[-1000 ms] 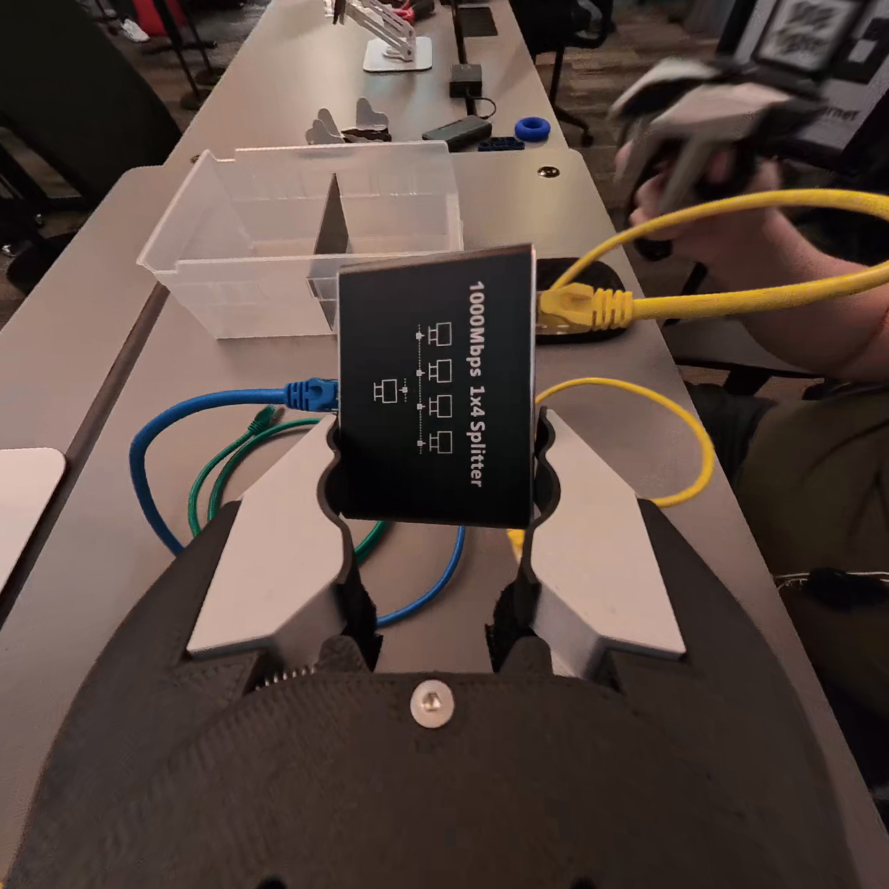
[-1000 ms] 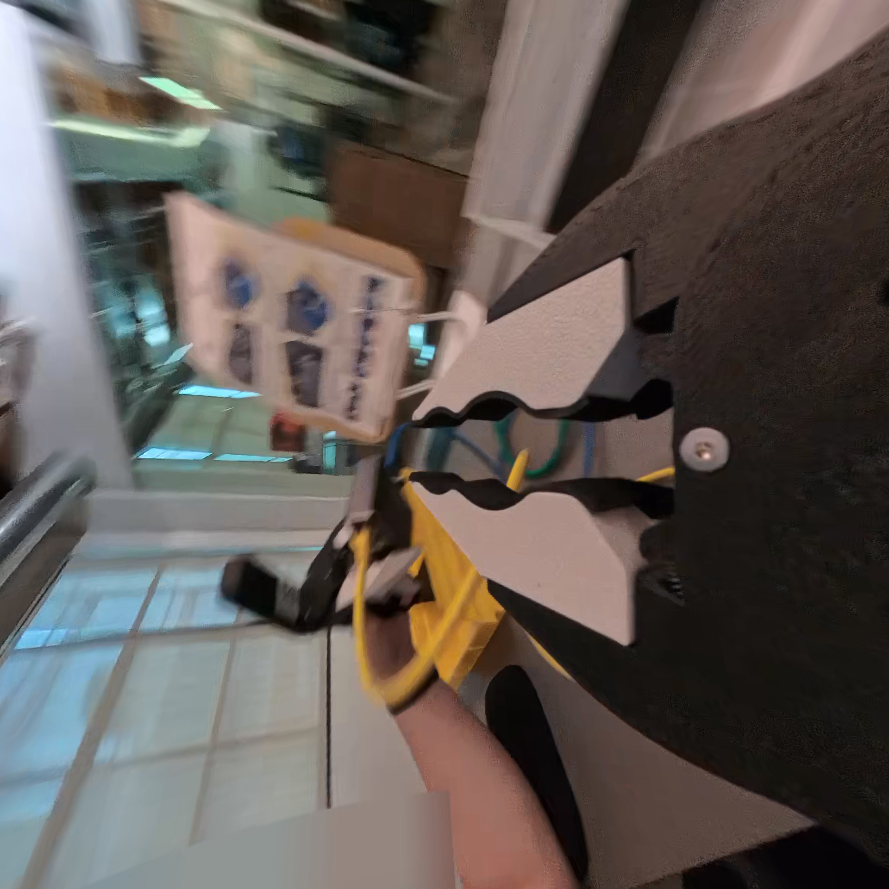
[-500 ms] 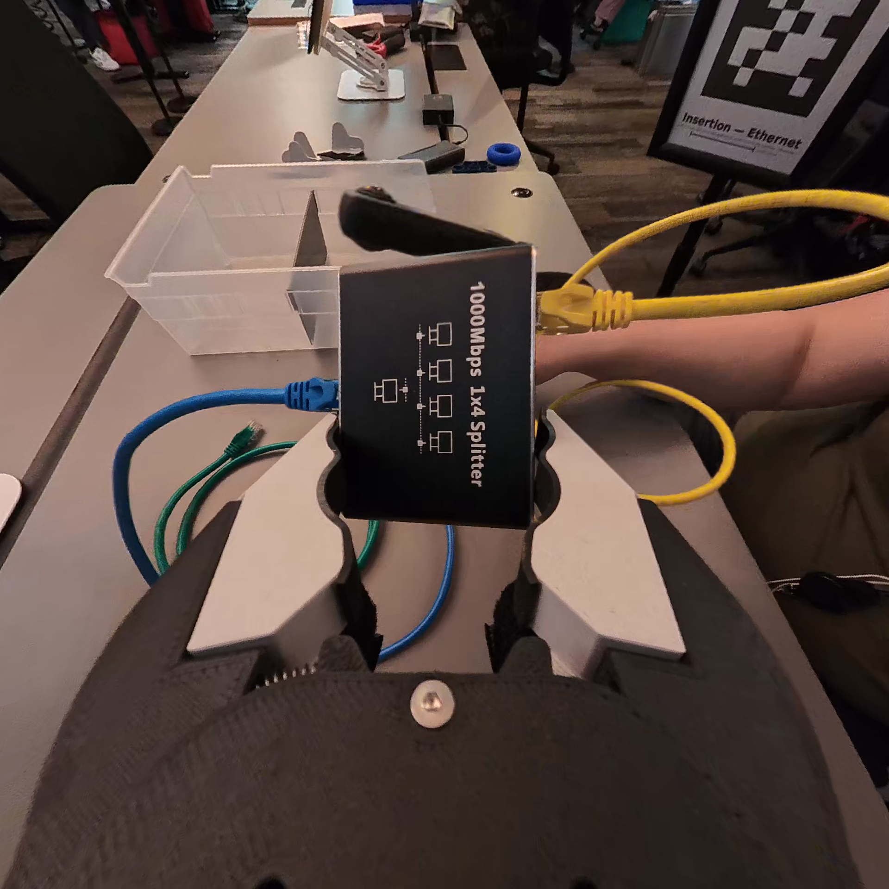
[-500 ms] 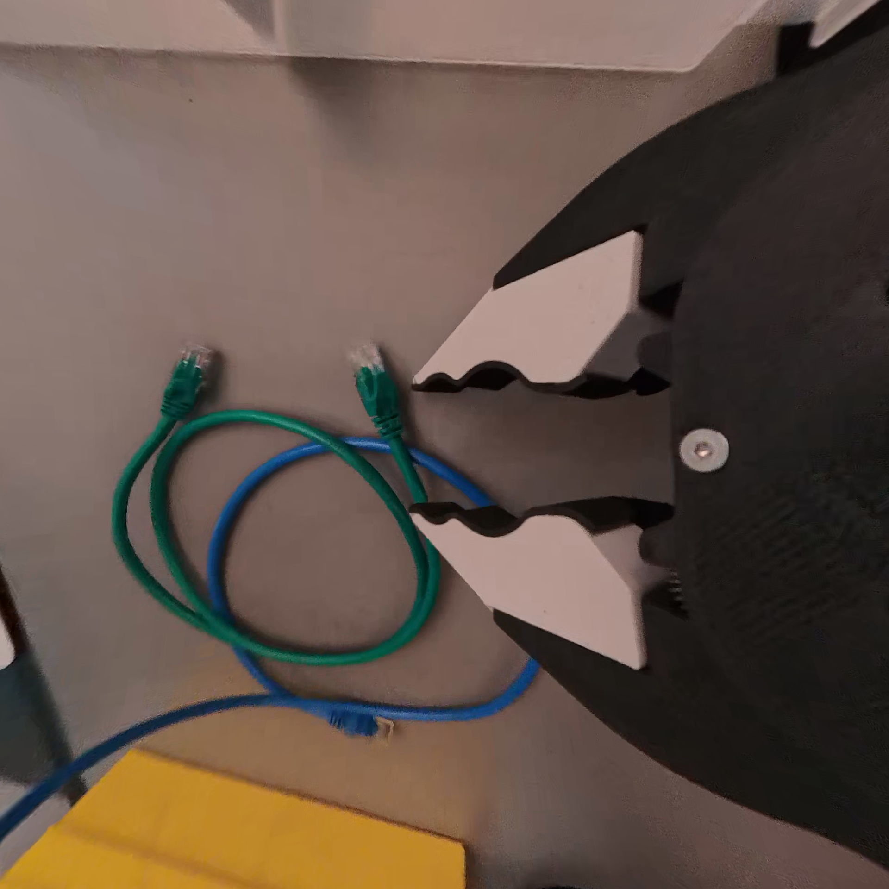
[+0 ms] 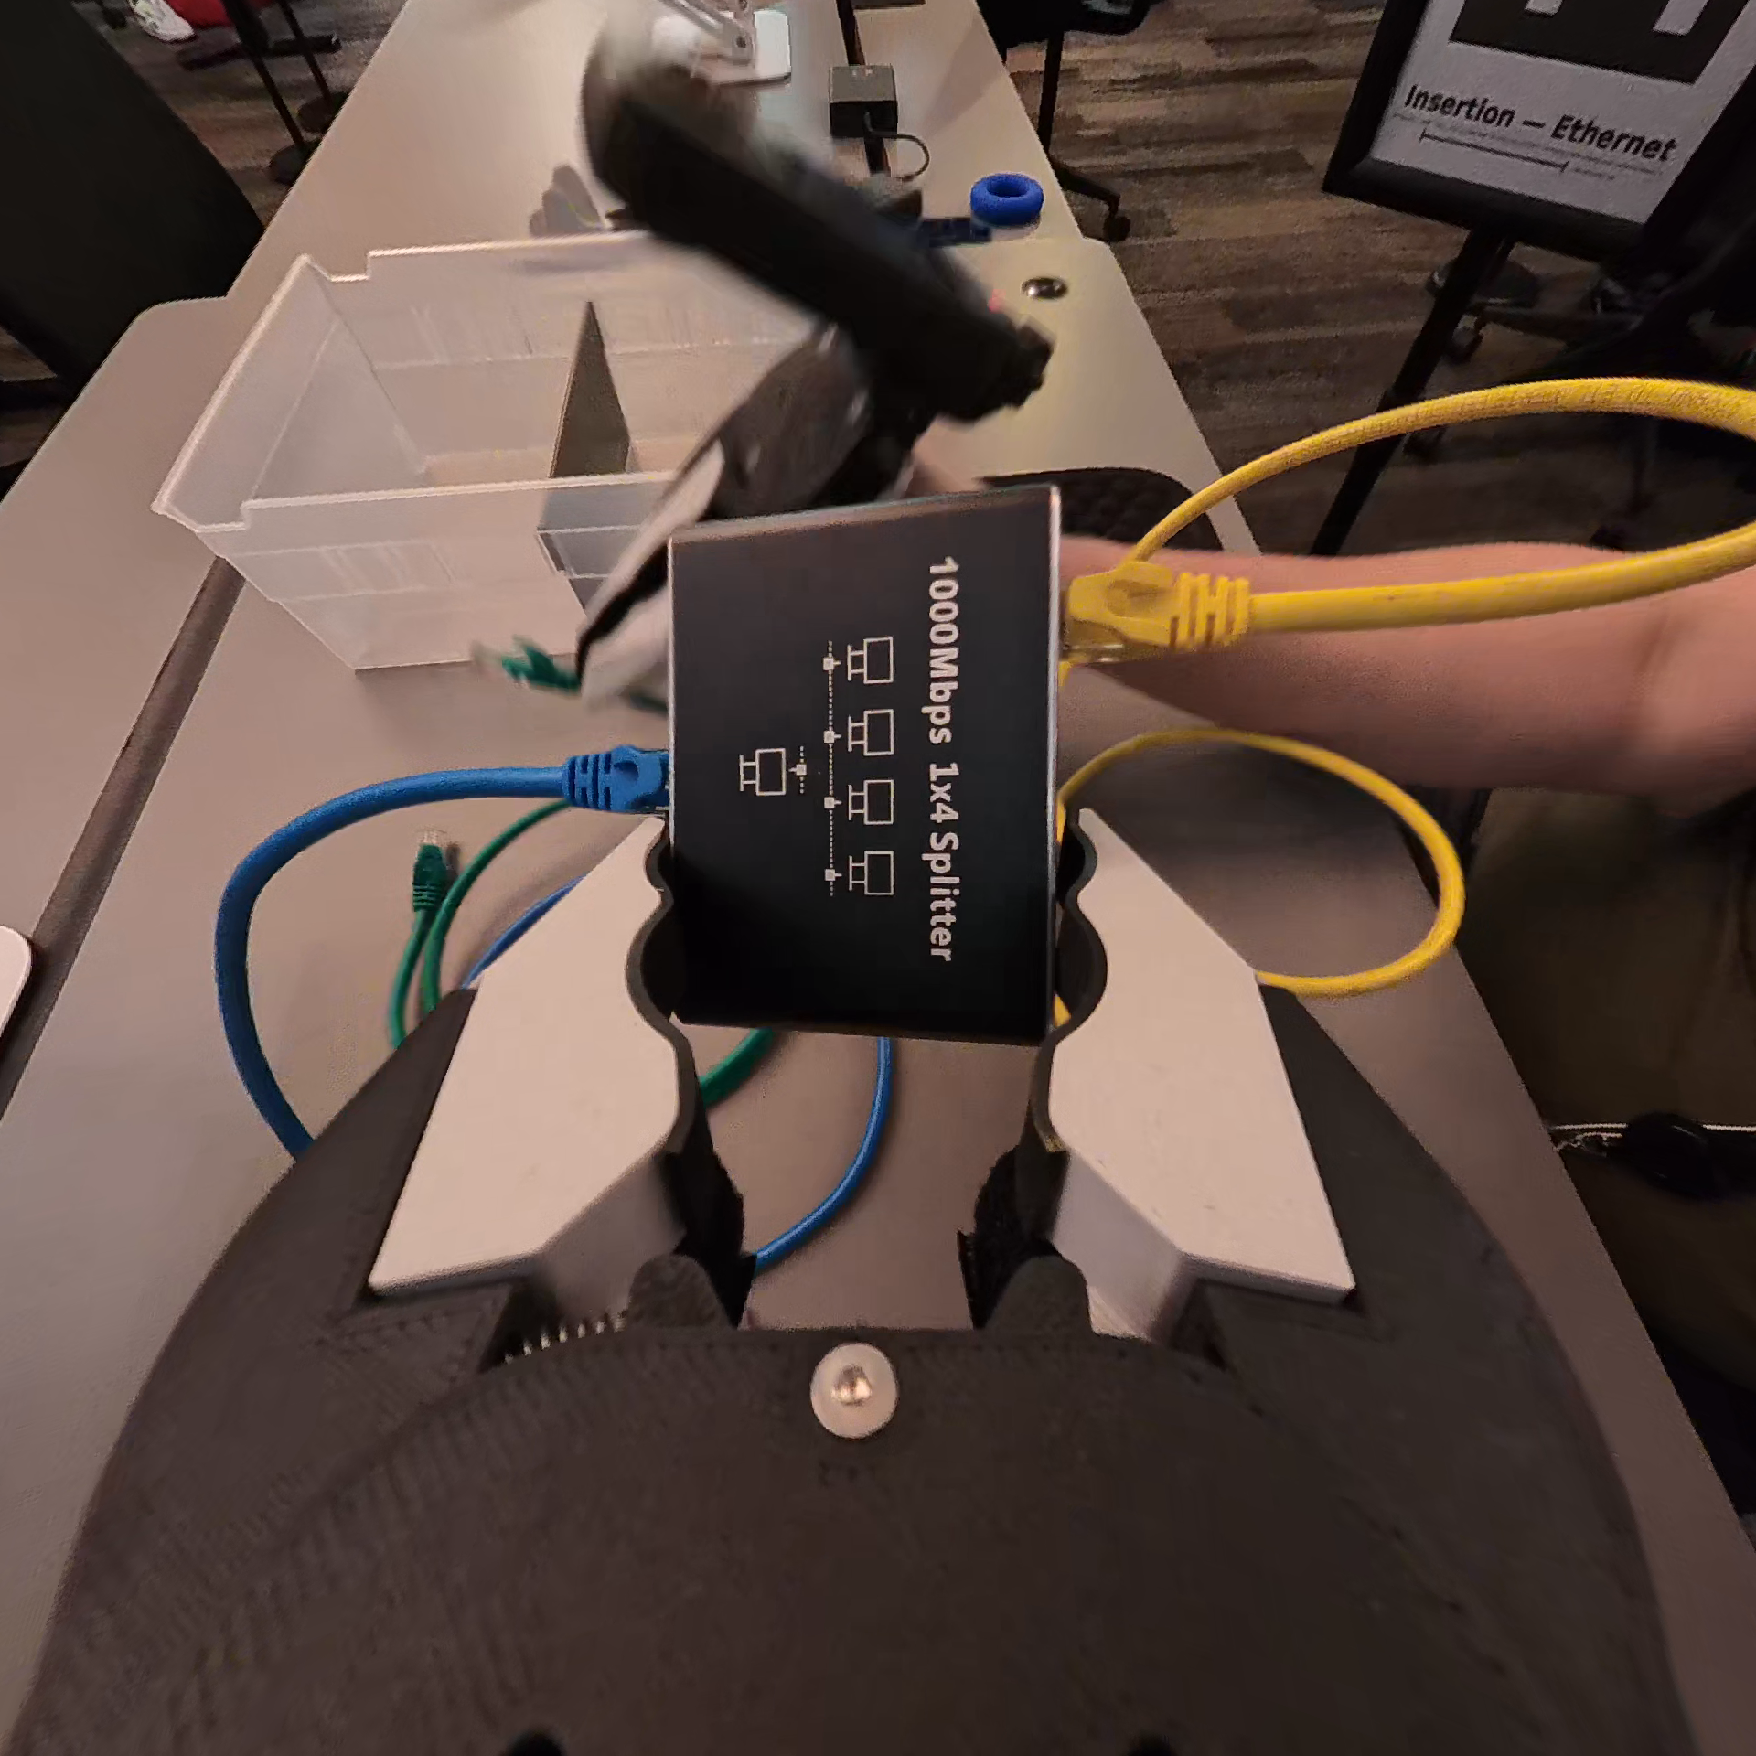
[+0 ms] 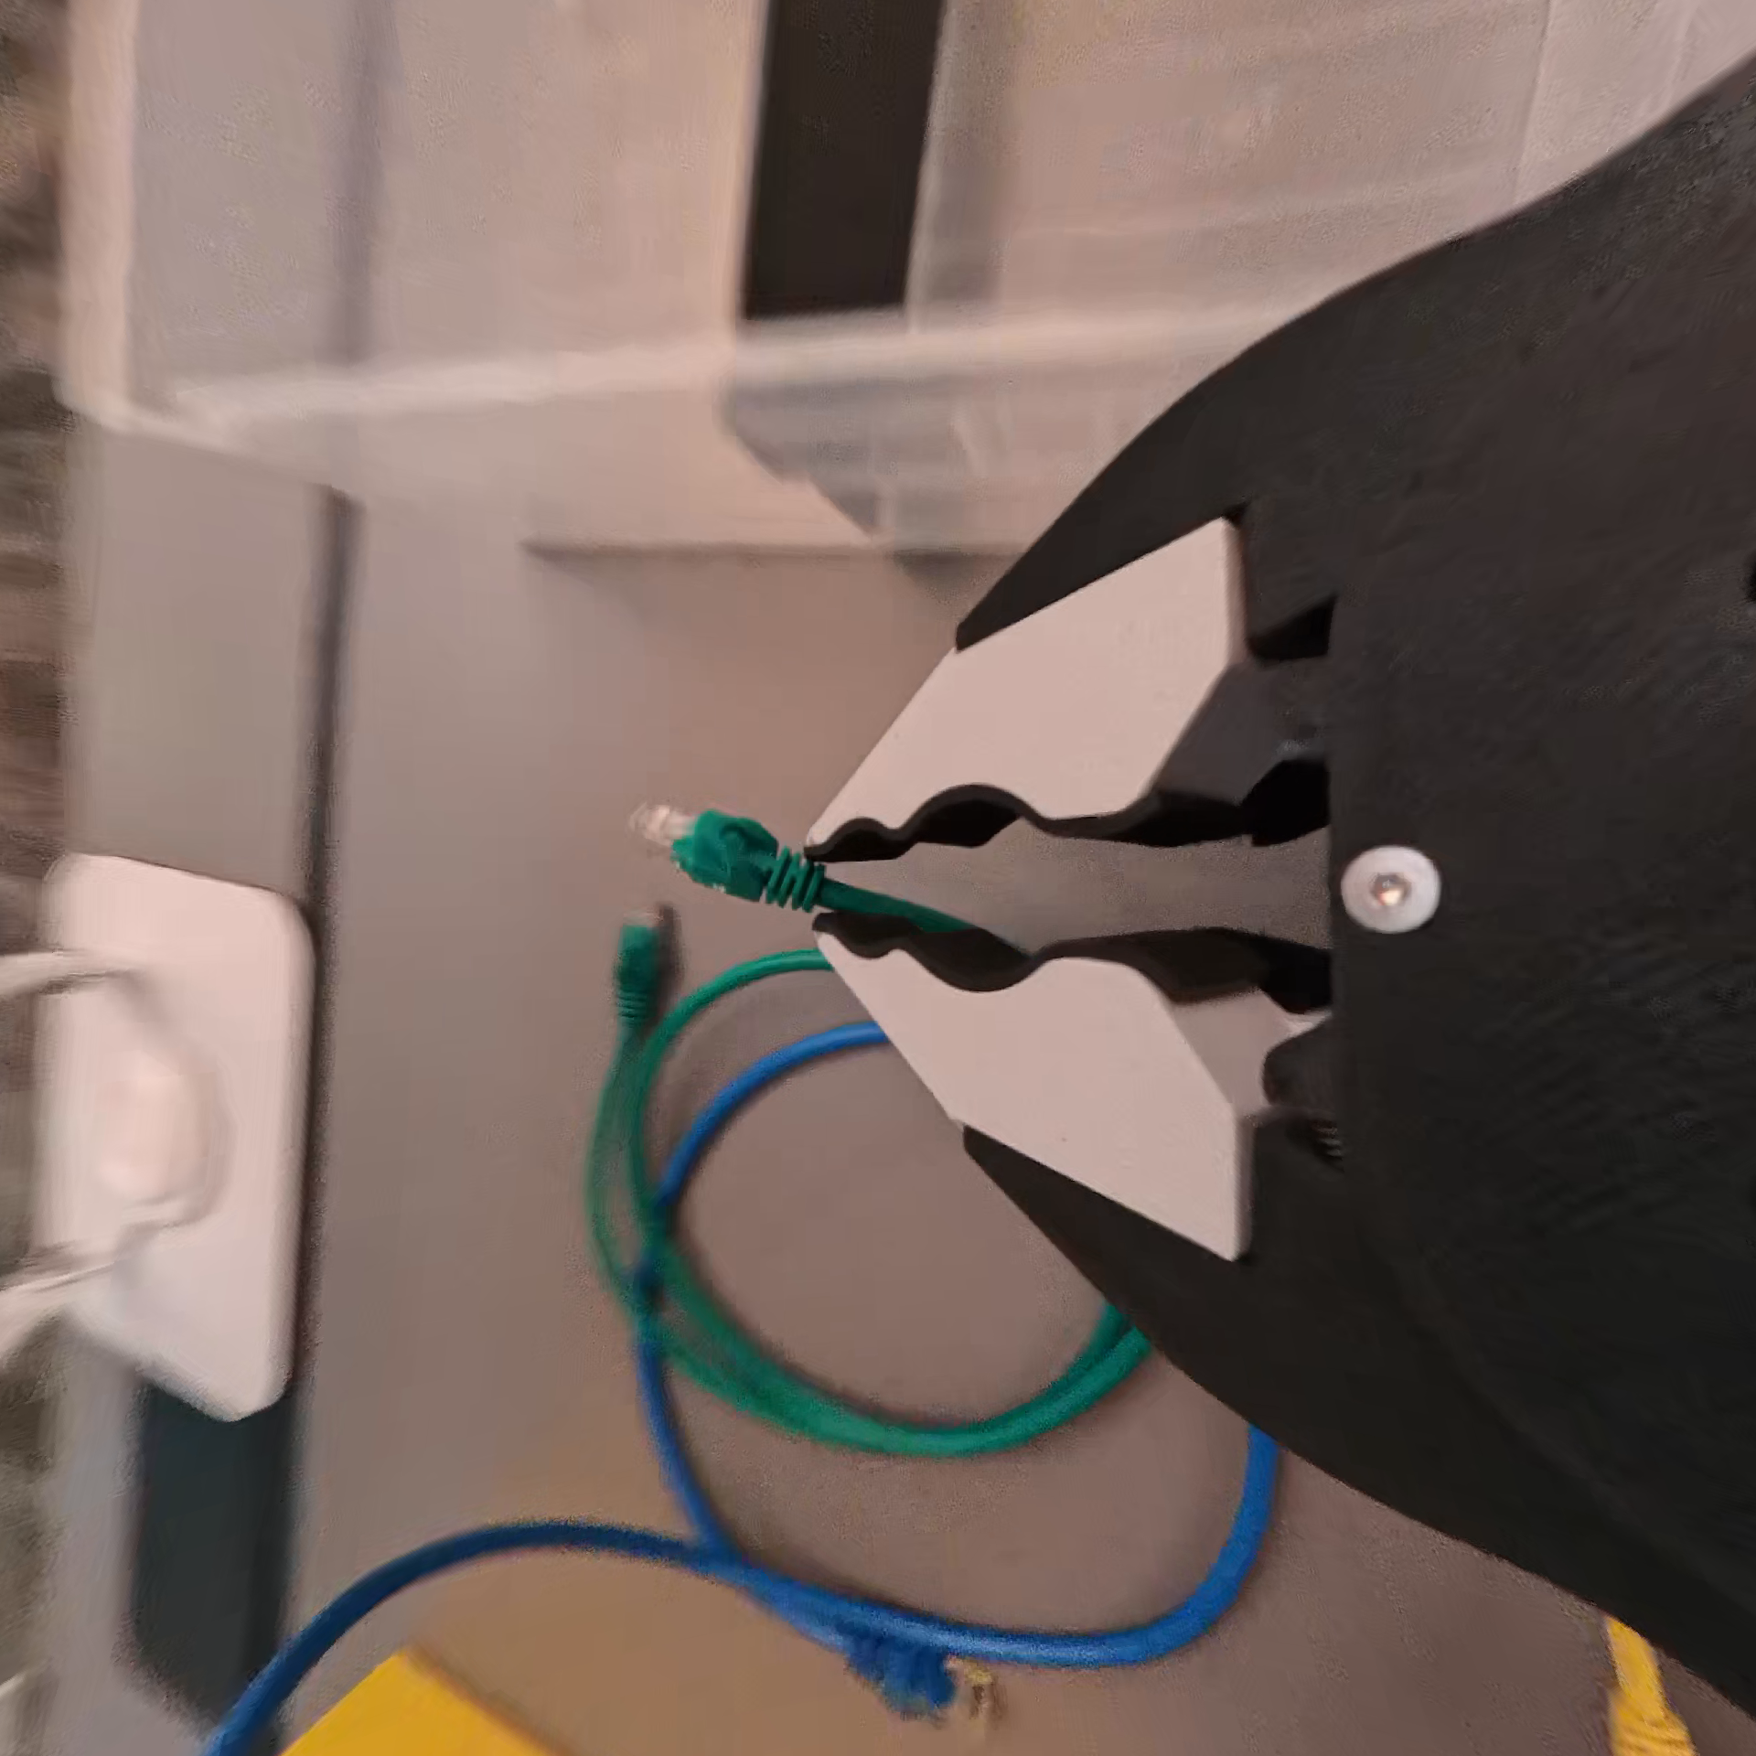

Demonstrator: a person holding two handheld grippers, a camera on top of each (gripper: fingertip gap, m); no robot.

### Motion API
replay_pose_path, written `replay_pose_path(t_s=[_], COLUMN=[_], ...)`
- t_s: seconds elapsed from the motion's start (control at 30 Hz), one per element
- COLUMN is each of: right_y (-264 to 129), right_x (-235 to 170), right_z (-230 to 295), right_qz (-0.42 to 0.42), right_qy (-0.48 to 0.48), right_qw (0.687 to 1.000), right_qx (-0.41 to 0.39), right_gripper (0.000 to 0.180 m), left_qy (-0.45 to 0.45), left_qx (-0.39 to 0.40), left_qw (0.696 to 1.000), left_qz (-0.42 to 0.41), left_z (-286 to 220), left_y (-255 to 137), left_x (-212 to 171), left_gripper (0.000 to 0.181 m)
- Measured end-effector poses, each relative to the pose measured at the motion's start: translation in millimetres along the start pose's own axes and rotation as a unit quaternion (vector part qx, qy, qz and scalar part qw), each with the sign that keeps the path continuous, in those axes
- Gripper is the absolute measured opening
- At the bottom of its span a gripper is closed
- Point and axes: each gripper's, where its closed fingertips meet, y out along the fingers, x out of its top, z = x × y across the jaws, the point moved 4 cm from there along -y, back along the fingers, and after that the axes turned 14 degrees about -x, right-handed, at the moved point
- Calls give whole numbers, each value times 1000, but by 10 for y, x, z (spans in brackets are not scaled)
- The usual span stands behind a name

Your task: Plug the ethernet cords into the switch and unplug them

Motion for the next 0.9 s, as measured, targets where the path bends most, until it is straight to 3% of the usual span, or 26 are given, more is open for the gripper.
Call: replay_pose_path(t_s=[0.03,0.2,0.27,0.37,0.6,0.8,0.9], right_y=[-124,-942,-1233,-1697,-2268,-2435,-2479], right_x=[147,809,948,1056,633,333,232], right_z=[-96,-423,-557,-622,-663,-597,-535], right_qz=[-41,-203,-230,-290,-355,-366,-372], right_qy=[2,-76,-90,-96,-112,-139,-173], right_qw=[999,976,968,952,927,919,911], right_qx=[-4,-27,-33,17,42,54,39], right_gripper=[8,7,6,6,6,7,6], left_qy=[-2,-44,-66,-93,-135,-125,-140], left_qx=[2,16,33,74,55,55,26], left_qw=[1000,997,992,977,950,958,966], left_qz=[6,65,98,176,277,254,214], left_z=[11,126,215,377,457,437,376], left_y=[9,108,165,267,706,781,737], left_x=[-16,-234,-368,-663,-1195,-1152,-1012], left_gripper=[77,77,77,77,77,78,92])
